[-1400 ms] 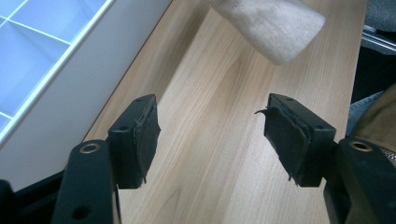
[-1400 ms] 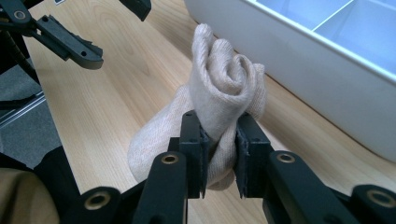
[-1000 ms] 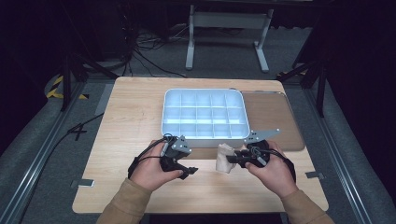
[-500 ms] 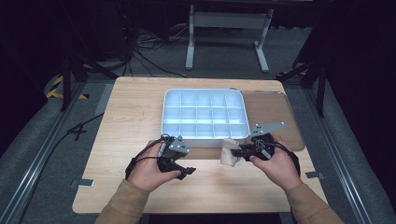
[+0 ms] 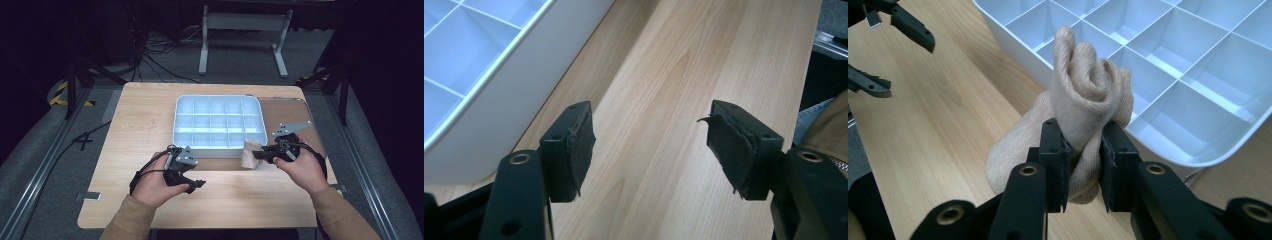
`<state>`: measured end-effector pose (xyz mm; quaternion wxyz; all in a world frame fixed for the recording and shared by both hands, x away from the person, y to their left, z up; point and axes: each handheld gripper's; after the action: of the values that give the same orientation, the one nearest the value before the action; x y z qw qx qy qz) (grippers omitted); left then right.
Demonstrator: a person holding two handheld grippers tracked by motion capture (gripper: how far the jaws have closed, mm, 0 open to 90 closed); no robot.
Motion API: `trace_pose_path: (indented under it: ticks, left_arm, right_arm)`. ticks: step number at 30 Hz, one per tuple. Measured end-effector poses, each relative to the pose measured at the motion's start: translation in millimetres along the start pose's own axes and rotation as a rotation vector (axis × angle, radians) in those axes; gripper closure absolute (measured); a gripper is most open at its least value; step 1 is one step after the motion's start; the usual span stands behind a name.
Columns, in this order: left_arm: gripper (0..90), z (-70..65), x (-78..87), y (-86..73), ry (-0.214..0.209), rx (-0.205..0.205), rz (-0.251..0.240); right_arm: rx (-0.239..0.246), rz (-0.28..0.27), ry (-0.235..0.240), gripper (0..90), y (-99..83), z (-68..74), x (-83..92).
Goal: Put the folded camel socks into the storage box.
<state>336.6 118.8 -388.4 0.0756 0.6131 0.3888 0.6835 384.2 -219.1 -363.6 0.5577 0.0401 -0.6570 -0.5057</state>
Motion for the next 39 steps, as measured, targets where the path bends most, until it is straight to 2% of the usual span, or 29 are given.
trace_pose_path:
  ticks: [28,34,39]
  left_arm:
    - [35.7,-3.8,29.8,-39.8,0.08,0.098,0.0]
    - [35.7,-2.5,31.7,-43.3,0.084,0.119,-0.002]
    - [35.7,-3.8,31.7,-42.7,0.084,0.116,-0.001]
  right_arm:
    - [0.006,0.032,-0.042,74.8,28.6,-37.4,3.1]
    - [0.018,0.049,-0.058,74.8,35.3,-44.0,3.9]
    - [0.025,0.072,-0.073,74.6,38.5,-55.1,-0.6]
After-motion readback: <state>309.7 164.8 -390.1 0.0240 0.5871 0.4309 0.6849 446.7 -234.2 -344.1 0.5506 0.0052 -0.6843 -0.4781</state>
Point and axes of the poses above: each handheld gripper's, and its own axes: x roughly backward along the jaws, y roughly out of its top, z roughly to its left
